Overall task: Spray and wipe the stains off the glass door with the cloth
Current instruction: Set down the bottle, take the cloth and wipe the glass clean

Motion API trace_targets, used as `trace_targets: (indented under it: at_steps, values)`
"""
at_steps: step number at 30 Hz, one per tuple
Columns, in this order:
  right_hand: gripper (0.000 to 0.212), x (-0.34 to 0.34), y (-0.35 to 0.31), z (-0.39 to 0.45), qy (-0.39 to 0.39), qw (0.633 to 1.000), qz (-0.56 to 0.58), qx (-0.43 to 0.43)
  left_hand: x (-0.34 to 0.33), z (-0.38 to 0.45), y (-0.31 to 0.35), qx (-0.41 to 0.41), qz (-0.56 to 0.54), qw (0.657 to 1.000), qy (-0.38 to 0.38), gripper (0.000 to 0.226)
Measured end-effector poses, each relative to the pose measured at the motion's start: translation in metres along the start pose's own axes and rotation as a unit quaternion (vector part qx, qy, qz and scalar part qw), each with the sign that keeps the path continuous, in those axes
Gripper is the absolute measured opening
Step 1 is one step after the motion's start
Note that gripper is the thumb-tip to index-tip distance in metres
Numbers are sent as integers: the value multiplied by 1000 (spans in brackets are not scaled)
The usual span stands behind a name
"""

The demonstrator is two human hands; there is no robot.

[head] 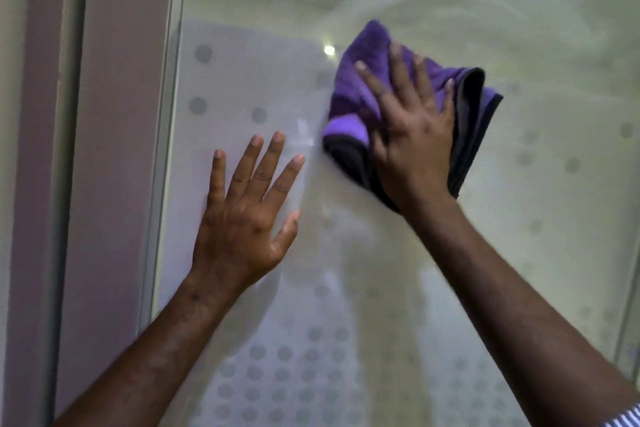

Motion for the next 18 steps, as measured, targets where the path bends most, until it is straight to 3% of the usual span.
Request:
trace_targets:
  at_steps: [4,6,14,18]
  values:
    - [69,-10,-45,-56,-32,993,-7,117,-1,-1,-1,-12,-4,1000,-5,78]
    - [71,-14,-53,-76,-37,990,-4,134,-1,-1,-2,-15,0,1000,-8,78]
    - [55,-14,-42,-31,-38,991,-8,127,-2,0,-4,13,4,1000,4,73]
    - [55,-3,-17,11,-13,999,-21,40,-1,2,-2,11,12,1000,-12,78]
Point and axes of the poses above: each hand's wrist, its own z-axis towards the middle knuckle, its own x-axis out of the back of the hand, y = z × x, the point moved 4 cm from there along z, towards the middle knuckle, and after that the axes turned 12 degrees about x, right-handed, at the moved point
